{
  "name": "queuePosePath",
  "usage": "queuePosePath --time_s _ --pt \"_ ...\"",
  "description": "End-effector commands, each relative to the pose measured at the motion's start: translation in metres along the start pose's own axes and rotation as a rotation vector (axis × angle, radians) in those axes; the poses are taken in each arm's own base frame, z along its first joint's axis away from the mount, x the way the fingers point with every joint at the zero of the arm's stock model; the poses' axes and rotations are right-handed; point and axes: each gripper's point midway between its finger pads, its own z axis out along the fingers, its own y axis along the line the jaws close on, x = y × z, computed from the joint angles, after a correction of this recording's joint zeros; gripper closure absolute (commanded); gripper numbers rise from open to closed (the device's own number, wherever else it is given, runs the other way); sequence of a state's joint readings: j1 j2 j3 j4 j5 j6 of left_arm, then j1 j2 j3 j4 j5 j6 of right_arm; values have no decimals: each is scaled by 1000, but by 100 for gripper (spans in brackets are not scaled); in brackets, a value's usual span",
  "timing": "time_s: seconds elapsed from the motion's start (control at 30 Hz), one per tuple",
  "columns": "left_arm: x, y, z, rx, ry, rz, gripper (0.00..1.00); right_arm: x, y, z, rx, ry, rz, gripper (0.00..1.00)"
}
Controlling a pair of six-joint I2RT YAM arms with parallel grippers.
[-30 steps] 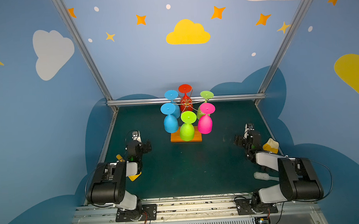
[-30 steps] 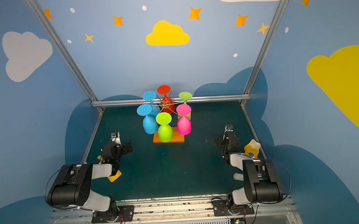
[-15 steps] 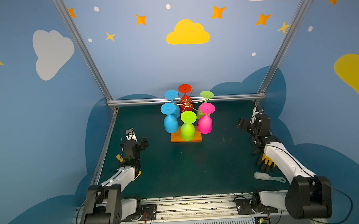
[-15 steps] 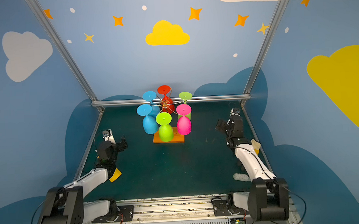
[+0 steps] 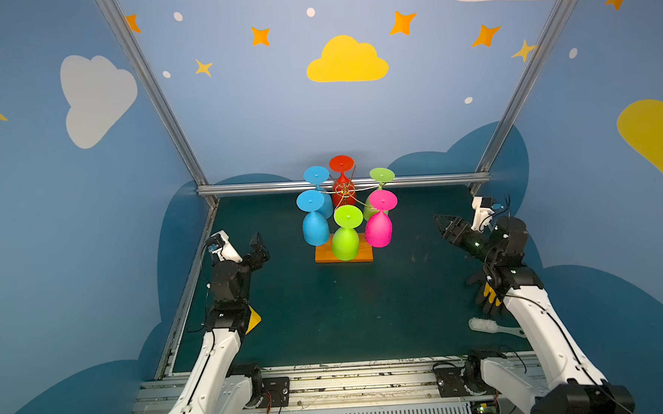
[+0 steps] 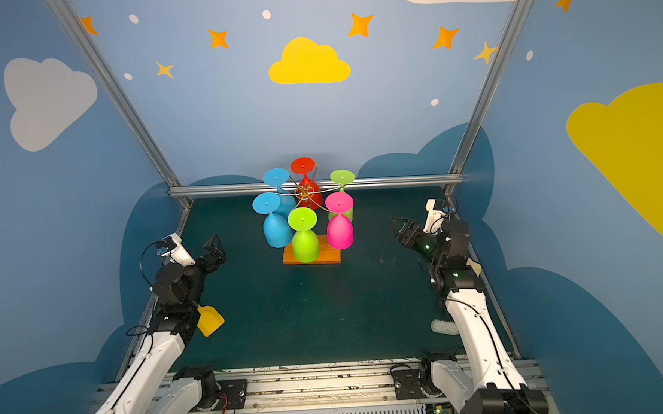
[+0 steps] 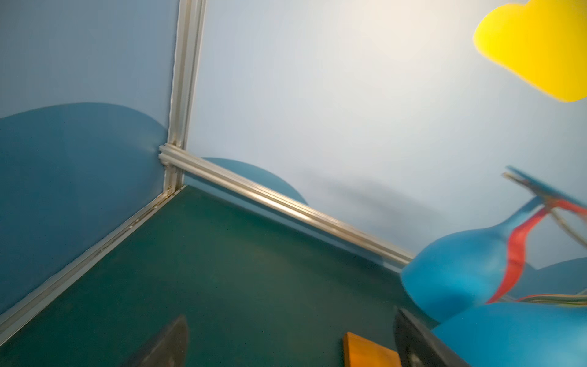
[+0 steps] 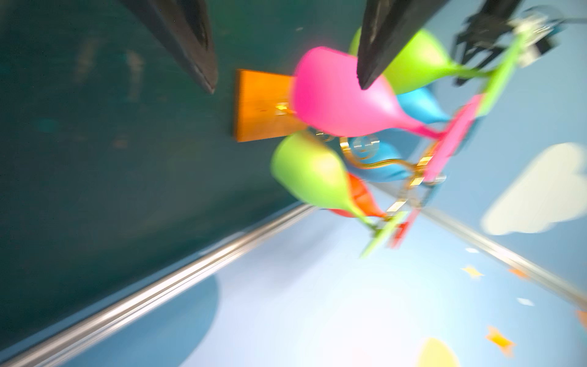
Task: Take the wine glass off the wine glass rack
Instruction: Pick up the wine glass from the wine glass rack.
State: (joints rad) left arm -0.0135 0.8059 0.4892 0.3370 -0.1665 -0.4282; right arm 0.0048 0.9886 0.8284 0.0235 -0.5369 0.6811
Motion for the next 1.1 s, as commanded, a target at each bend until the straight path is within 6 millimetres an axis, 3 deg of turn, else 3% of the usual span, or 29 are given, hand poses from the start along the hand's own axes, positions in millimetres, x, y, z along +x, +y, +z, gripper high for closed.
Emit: queuePosePath --time_s 0.0,0.13,0.33,0.8,0.93,1.07 --pt "0 -13 -11 65 29 -31 1 -1 51 -2 -193 89 74 34" --pt "-13 -24 -19 111 11 -34 1 2 80 9 -268 164 122 37" --pt "-10 -31 -18 144 54 -35 1 9 111 29 -346 249 106 42" --pt "-7 -34 -20 156 72 -25 1 24 129 74 -431 380 158 48" --pt "-7 -34 -20 158 75 -23 1 22 132 79 -448 388 168 61" --pt "-6 -33 -21 156 76 -23 1 20 137 81 -459 396 171 82"
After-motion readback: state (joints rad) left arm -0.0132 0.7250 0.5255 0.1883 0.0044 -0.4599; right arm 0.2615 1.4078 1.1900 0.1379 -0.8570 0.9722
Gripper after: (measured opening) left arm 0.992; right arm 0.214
